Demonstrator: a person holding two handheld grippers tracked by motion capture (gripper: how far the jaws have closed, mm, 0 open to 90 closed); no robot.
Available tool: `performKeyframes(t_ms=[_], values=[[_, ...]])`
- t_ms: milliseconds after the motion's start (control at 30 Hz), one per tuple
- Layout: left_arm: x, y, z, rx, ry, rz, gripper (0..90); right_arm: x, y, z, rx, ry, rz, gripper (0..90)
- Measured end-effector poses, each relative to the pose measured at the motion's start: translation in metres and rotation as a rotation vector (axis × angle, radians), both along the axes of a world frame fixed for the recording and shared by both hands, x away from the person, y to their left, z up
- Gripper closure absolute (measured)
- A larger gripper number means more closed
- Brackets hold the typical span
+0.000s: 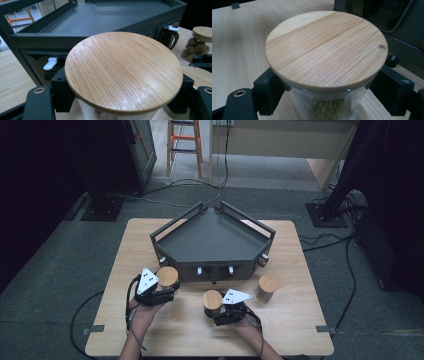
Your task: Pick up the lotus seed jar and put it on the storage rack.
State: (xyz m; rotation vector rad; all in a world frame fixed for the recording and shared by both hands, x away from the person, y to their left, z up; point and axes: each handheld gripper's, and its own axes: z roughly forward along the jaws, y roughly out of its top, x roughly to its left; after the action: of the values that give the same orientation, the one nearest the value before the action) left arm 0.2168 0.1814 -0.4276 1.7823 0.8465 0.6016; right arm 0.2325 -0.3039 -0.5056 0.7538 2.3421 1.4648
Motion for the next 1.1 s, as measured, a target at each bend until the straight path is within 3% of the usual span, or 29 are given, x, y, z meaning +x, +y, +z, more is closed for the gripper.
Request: performKeyframes(t_ms=[1100], values=[[0.016,-0.002,0.018,-0.003,0.012,0.0,25.1,0.0,0.001,0.001,-0.007,-0.003,0.005,18.0]])
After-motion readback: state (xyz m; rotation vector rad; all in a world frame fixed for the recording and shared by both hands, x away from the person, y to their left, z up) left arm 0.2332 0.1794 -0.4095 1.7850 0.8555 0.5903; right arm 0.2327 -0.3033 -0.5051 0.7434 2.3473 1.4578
